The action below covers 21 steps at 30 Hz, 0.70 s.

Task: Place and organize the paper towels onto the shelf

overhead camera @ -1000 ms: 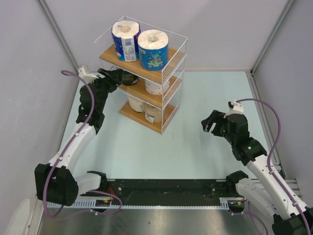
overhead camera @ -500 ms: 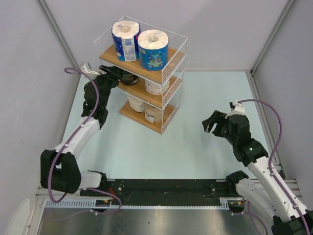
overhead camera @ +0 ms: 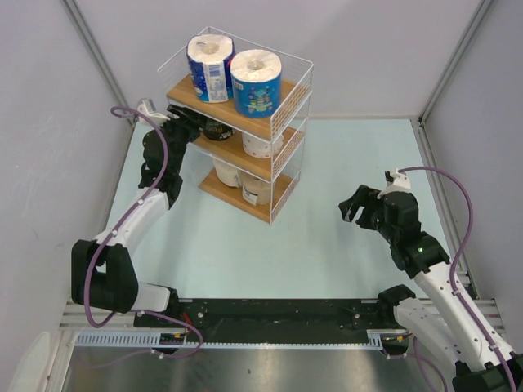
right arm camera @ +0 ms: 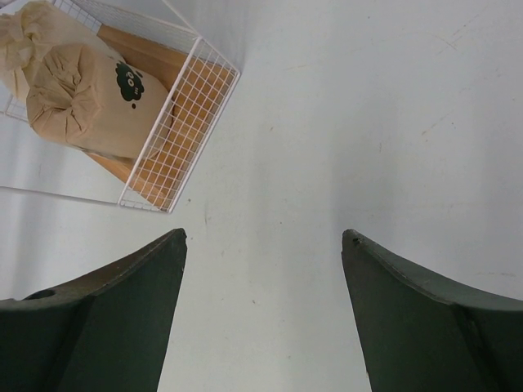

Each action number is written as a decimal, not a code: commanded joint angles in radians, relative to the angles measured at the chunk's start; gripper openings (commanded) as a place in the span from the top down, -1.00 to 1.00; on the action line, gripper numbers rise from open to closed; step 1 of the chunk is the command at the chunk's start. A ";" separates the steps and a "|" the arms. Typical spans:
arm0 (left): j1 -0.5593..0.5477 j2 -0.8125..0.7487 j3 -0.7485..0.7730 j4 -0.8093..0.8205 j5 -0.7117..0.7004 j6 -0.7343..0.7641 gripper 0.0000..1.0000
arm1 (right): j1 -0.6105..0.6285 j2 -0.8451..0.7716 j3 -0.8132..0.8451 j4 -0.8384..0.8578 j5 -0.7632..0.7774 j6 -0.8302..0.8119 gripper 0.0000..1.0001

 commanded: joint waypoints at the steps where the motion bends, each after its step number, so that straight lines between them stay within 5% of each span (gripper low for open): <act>1: 0.005 0.004 0.051 0.059 0.036 0.011 -0.20 | -0.006 -0.005 -0.006 0.015 -0.019 -0.019 -0.62; 21: -0.040 -0.077 -0.013 0.053 0.087 0.006 -0.11 | -0.009 0.018 -0.005 0.018 -0.030 -0.013 -0.63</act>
